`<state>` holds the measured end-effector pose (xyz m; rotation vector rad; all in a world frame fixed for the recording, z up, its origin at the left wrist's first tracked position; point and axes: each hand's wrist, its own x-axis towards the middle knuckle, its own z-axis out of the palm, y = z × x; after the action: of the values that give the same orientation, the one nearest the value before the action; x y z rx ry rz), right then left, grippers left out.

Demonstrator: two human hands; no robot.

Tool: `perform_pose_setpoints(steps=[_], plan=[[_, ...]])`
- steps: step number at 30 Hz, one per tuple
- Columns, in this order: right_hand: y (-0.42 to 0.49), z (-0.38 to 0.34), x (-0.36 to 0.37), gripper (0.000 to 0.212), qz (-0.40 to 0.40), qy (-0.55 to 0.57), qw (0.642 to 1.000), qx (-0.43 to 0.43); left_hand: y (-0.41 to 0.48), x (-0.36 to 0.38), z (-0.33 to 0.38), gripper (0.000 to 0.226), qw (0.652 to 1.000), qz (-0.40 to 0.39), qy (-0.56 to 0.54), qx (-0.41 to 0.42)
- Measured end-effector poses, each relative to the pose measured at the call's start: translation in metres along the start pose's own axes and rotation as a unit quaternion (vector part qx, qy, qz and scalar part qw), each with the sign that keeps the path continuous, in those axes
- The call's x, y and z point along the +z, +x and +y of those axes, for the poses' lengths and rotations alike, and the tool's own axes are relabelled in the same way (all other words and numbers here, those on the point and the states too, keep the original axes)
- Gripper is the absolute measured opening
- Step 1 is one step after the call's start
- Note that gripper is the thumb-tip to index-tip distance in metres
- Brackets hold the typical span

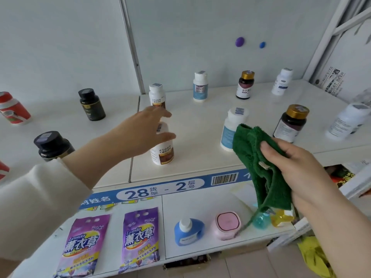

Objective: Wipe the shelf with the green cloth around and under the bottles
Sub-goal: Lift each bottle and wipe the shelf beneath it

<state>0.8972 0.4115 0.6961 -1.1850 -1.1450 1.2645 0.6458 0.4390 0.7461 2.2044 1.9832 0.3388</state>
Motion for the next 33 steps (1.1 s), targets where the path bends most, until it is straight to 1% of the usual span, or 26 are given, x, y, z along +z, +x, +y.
perform_pose_setpoints(steps=[1,3,5,6,10,13,15,17,19,20,22,23,25,27,28,30,31,32,33], plan=[[0.004,-0.003,-0.007,0.014,0.007,0.006,1.0,0.0,0.002,-0.001,0.01,0.059,1.0,0.03,-0.005,0.008],[0.014,-0.007,-0.018,0.013,0.013,0.024,1.0,-0.002,0.01,0.001,0.038,0.061,0.994,0.08,-0.058,0.049],[0.026,-0.011,-0.027,0.014,0.014,0.032,0.999,-0.004,0.022,0.01,0.068,0.06,0.986,0.087,-0.109,0.092],[0.032,-0.012,-0.031,0.014,0.013,0.034,0.999,-0.005,0.029,0.017,0.081,0.059,0.985,0.081,-0.117,0.099],[0.053,-0.016,-0.042,0.014,0.01,0.049,0.999,0.003,0.056,0.042,0.111,0.057,0.988,0.06,-0.134,0.052],[0.062,-0.019,-0.046,0.015,-0.016,0.067,0.997,0.021,0.066,0.052,0.116,0.046,0.988,0.069,-0.133,0.017],[0.071,-0.018,-0.043,0.015,-0.017,0.059,0.998,0.029,0.068,0.051,0.115,0.042,0.986,0.085,-0.146,0.002],[0.086,-0.015,-0.035,0.014,-0.003,0.019,1.0,-0.003,0.067,0.04,0.109,0.041,0.984,0.1,-0.148,-0.025],[0.103,-0.01,-0.024,0.018,0.01,-0.075,0.994,-0.081,0.067,0.02,0.098,0.039,0.981,0.122,-0.142,-0.053],[0.111,-0.005,-0.017,0.023,0.018,-0.144,0.981,-0.126,0.066,0.01,0.092,0.039,0.979,0.134,-0.139,-0.063],[0.126,0.01,-0.007,0.032,0.037,-0.302,0.932,-0.197,0.065,-0.008,0.083,0.037,0.976,0.152,-0.136,-0.074],[0.131,0.018,-0.003,0.035,0.029,-0.371,0.904,-0.21,0.064,-0.014,0.08,0.036,0.975,0.156,-0.14,-0.077],[0.135,0.033,-0.002,0.042,-0.027,-0.475,0.853,-0.213,0.064,-0.022,0.074,0.033,0.973,0.16,-0.148,-0.074],[0.124,0.045,-0.001,0.041,-0.103,-0.497,0.83,-0.231,0.063,-0.028,0.07,0.031,0.971,0.166,-0.157,-0.07],[0.113,0.049,0.003,0.039,-0.132,-0.488,0.822,-0.263,0.063,-0.03,0.068,0.03,0.97,0.168,-0.164,-0.068],[0.091,0.052,0.012,0.037,-0.166,-0.473,0.806,-0.315,0.064,-0.034,0.063,0.028,0.968,0.17,-0.175,-0.06],[0.089,0.053,0.014,0.036,-0.173,-0.48,0.792,-0.334,0.064,-0.036,0.061,0.028,0.967,0.172,-0.18,-0.055],[0.097,0.053,0.016,0.035,-0.181,-0.487,0.788,-0.332,0.066,-0.037,0.059,0.027,0.966,0.173,-0.184,-0.05],[0.112,0.051,0.017,0.038,-0.172,-0.495,0.788,-0.323,0.067,-0.038,0.056,0.026,0.966,0.175,-0.186,-0.045]])
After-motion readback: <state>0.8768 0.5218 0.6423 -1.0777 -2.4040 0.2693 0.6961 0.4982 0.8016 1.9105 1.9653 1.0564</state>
